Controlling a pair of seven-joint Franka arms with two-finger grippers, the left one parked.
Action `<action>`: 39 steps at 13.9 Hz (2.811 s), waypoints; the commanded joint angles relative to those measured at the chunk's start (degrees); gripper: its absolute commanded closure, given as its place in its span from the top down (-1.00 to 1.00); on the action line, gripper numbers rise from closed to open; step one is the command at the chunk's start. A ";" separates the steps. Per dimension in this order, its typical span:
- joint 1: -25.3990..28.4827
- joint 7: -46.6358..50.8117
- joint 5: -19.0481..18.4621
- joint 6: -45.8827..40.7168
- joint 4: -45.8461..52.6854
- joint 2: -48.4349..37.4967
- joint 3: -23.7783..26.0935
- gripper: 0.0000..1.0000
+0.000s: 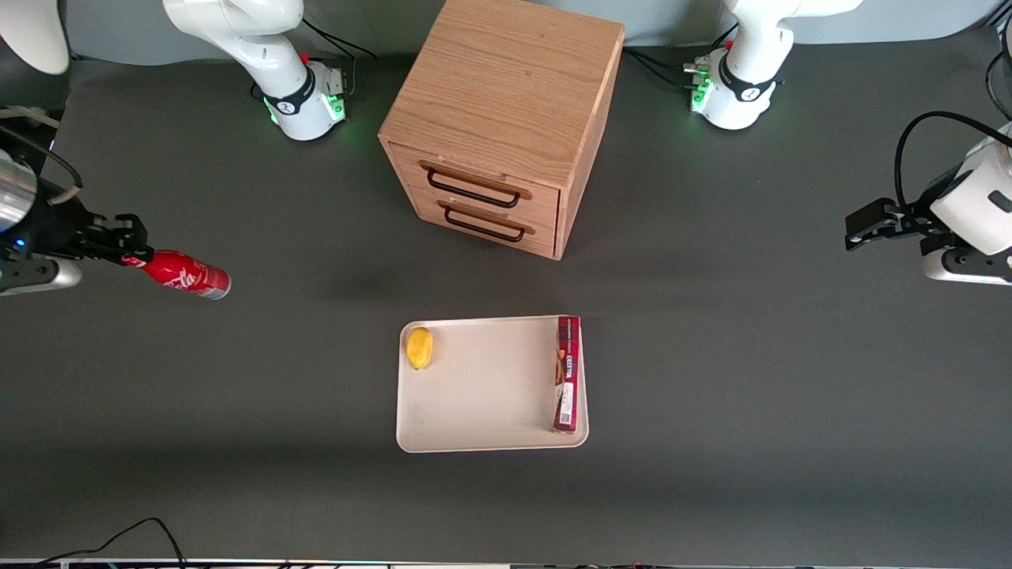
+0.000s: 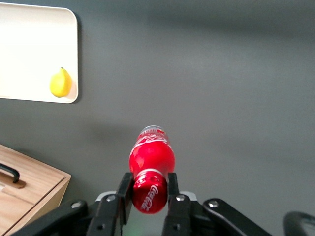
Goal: Place coke bottle on tray
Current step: 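Lift the bottle and carry it with the right gripper onto the tray, then open the right gripper to release the bottle on the tray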
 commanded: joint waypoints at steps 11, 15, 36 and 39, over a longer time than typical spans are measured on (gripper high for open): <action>18.55 18.96 -0.52 8.71 29.60 32.75 -2.33 -1.00; 23.58 19.24 -0.34 18.73 29.51 37.59 -6.38 -1.00; 25.95 26.01 -0.43 27.57 28.28 42.71 -6.29 1.00; 22.62 24.61 0.01 19.76 27.33 38.58 -5.59 1.00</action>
